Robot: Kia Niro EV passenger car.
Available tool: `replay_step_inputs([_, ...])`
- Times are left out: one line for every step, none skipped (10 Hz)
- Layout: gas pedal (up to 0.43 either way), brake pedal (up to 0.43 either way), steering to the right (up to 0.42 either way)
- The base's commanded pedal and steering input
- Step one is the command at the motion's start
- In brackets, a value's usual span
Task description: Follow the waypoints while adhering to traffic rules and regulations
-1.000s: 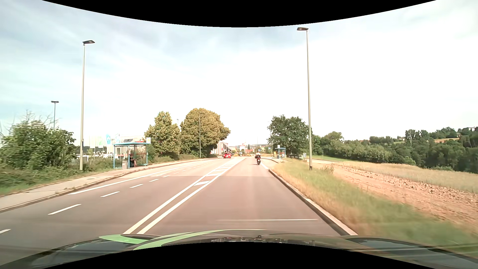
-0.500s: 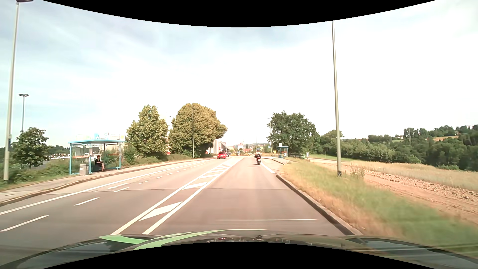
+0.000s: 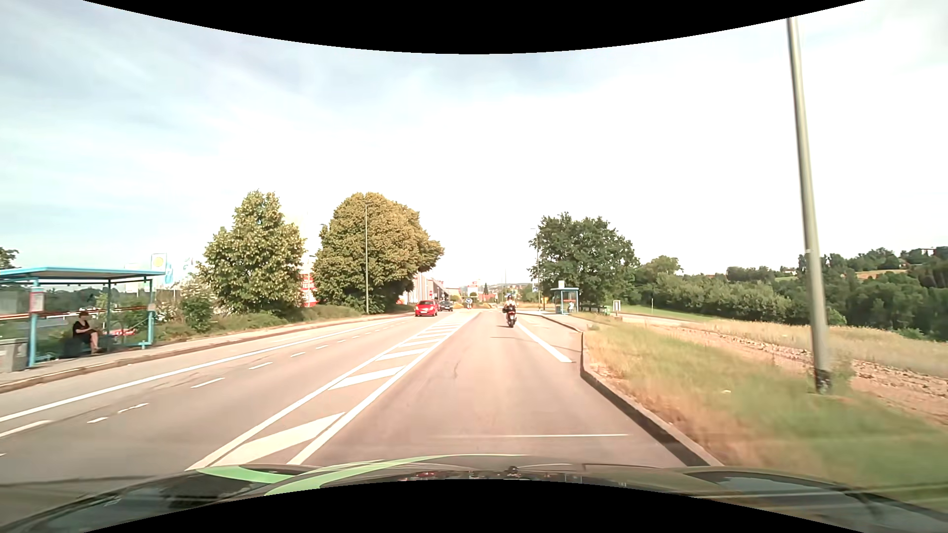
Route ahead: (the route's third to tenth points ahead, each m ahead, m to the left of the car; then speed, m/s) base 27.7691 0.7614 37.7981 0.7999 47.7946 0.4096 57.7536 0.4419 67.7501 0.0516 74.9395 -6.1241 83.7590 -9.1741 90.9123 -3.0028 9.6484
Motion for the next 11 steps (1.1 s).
replay_step_inputs([0.0,0.0,0.008])
replay_step_inputs([0.0,0.006,0.008])
replay_step_inputs([0.0,0.006,0.009])
replay_step_inputs([0.0,0.006,0.008])
replay_step_inputs([0.0,0.006,0.008])
replay_step_inputs([0.0,0.012,0.009])
replay_step_inputs([0.0,0.012,0.008])
replay_step_inputs([0.0,0.024,0.008])
replay_step_inputs([0.0,0.037,0.008])
replay_step_inputs([0.0,0.043,0.007])
replay_step_inputs([0.0,0.043,0.006])
